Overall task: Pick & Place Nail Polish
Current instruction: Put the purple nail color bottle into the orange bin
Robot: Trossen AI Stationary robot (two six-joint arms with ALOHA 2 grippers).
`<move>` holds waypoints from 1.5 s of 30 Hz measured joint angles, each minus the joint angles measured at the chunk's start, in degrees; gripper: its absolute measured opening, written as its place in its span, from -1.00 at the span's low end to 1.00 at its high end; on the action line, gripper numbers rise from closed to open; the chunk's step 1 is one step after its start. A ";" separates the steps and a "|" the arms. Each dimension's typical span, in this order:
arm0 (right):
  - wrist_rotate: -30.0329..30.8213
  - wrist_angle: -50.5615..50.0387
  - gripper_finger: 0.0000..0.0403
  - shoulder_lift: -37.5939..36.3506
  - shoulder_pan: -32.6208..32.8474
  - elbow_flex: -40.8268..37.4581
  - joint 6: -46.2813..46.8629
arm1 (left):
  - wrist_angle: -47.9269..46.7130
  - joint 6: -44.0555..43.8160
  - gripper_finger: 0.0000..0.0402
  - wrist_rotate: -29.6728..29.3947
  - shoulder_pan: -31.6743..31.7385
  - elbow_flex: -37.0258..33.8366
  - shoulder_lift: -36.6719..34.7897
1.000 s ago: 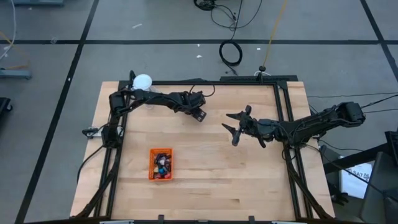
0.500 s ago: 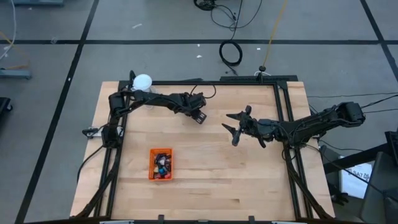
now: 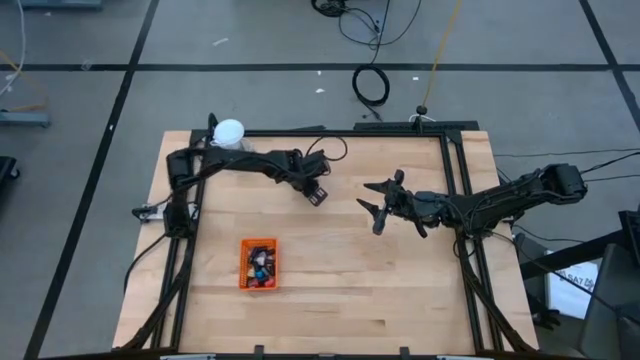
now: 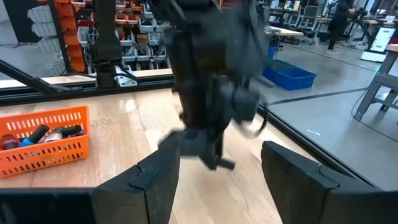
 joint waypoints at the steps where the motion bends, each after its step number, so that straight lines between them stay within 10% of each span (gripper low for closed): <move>1: 0.00 -0.02 0.05 0.00 0.00 0.00 0.00 | 0.41 0.60 -0.55 -0.06 -0.44 0.09 -1.35; 26: 0.15 -1.31 0.05 0.00 0.00 0.00 0.02 | -2.10 9.00 -0.55 1.74 -35.80 -6.60 -28.67; 45: 0.15 -1.27 0.05 -0.01 0.01 0.00 0.27 | 1.91 -44.77 -0.55 -7.84 -50.26 -34.71 -39.65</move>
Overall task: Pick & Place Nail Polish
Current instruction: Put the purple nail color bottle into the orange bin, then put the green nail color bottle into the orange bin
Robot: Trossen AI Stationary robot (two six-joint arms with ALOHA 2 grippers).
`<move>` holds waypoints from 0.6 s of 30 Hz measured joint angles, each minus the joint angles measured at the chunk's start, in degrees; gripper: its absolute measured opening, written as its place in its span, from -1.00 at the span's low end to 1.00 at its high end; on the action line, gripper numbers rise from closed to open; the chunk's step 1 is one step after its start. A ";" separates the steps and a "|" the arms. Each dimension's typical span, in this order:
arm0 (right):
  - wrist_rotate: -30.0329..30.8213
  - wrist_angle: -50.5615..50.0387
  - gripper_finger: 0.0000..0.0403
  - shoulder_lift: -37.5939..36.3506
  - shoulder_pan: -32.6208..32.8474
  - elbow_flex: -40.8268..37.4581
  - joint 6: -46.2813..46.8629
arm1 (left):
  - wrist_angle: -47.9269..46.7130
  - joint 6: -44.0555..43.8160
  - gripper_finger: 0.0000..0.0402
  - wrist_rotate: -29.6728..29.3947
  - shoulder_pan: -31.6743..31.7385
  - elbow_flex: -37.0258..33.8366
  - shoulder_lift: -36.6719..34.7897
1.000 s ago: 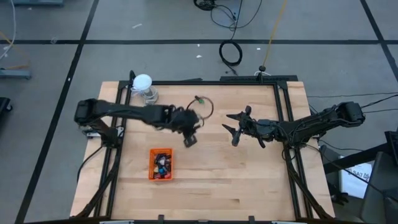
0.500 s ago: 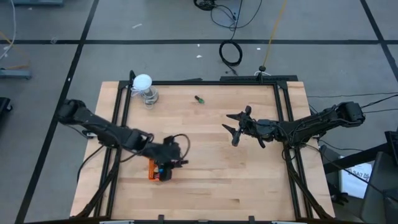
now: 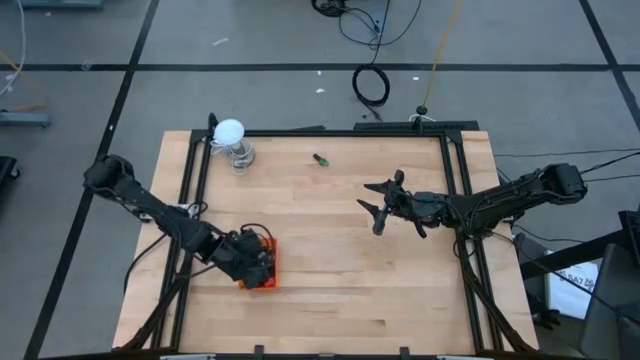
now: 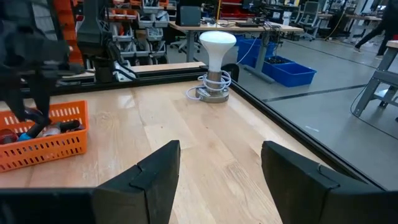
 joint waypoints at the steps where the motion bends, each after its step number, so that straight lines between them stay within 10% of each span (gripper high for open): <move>1: 0.00 0.00 0.05 0.01 0.00 0.00 0.17 | -0.04 -1.04 -0.55 0.03 0.19 -0.68 0.02; 9: 0.00 0.01 0.05 -0.01 -0.01 0.00 0.70 | 0.20 -0.52 -0.51 -0.39 2.37 -1.93 0.01; 18: 0.00 0.00 0.05 0.01 -0.01 0.00 1.23 | 0.17 2.49 0.32 -0.94 4.72 -1.93 0.01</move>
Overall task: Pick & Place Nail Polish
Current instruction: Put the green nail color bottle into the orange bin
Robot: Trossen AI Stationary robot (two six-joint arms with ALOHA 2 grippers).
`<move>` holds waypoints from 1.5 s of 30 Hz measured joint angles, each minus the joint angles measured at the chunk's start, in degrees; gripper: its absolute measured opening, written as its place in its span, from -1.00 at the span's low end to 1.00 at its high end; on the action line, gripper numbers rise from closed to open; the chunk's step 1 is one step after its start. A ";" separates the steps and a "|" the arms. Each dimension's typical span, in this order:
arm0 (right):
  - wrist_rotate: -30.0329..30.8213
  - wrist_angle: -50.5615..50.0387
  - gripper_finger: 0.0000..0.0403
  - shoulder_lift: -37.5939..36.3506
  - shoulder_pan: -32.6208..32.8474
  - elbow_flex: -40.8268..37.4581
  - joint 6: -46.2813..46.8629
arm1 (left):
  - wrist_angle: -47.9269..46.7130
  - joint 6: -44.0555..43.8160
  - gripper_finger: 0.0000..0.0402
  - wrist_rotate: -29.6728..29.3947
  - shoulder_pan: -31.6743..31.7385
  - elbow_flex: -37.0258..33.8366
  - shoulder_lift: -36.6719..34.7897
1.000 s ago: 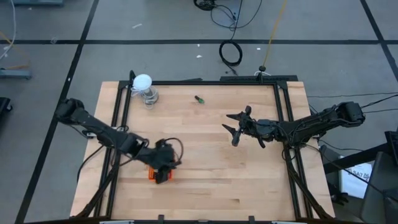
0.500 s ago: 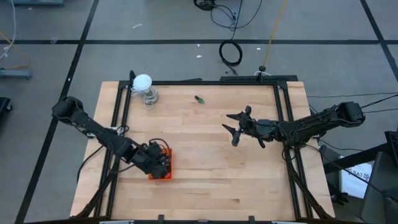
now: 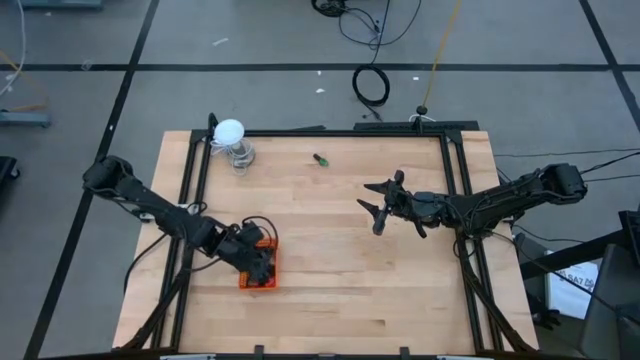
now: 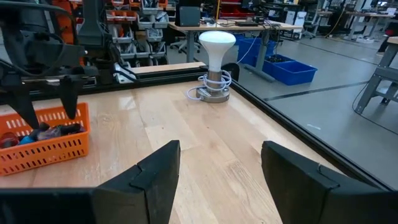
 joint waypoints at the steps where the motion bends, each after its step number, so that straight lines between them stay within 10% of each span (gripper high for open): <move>1: 0.00 0.00 0.05 0.00 0.00 0.00 0.00 | -0.02 0.53 0.38 -0.02 0.27 0.00 0.00; 20: 0.00 -0.46 0.05 0.00 0.00 0.00 -0.02 | 0.54 20.61 0.58 1.06 13.14 6.07 -1.16; 25: 0.02 -0.46 0.05 -0.02 0.00 0.00 -0.02 | 11.20 34.17 0.56 -4.38 19.57 8.74 -0.44; 32: -0.51 -1.30 0.05 0.82 -2.27 0.25 1.70 | 20.12 44.87 0.52 3.14 32.21 11.29 2.46; 37: -7.10 -8.84 0.05 7.72 -8.84 6.42 2.76 | 21.38 47.53 0.48 9.67 36.38 12.17 -0.85; 45: -22.29 -16.96 0.05 28.57 -24.38 25.68 -1.85 | 21.72 53.46 0.45 4.05 36.01 11.36 -10.43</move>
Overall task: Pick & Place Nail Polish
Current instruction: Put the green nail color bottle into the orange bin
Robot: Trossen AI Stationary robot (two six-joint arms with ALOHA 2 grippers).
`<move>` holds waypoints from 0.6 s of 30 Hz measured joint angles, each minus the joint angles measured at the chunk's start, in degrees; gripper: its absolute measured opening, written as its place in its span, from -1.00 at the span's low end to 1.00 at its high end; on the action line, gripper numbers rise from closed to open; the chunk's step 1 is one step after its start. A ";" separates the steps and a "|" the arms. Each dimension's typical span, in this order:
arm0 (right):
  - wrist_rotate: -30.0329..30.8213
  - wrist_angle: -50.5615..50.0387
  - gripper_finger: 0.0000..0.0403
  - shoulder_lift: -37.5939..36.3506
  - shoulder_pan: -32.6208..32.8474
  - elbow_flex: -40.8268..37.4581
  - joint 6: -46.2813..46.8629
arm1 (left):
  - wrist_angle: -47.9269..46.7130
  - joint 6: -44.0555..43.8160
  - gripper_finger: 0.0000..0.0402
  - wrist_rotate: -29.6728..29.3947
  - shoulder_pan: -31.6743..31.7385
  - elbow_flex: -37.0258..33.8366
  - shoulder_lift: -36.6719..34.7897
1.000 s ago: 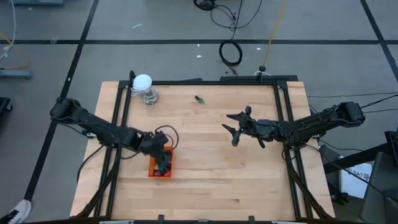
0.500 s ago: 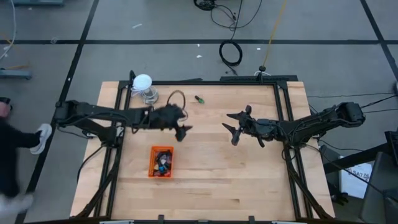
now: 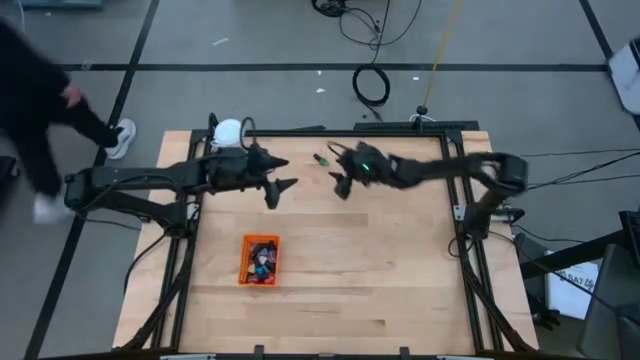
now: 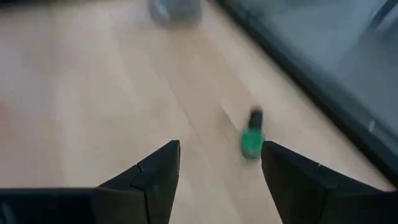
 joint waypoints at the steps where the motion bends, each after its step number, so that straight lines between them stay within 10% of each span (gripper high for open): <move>1: -2.28 -2.74 0.05 2.94 -1.77 3.08 -0.42 | -0.81 0.29 0.45 -1.09 -0.01 -0.32 -0.91; 18: -10.96 -32.49 0.05 30.01 -10.97 37.79 -5.70 | -6.00 0.82 0.39 -4.41 -0.16 -5.29 -4.26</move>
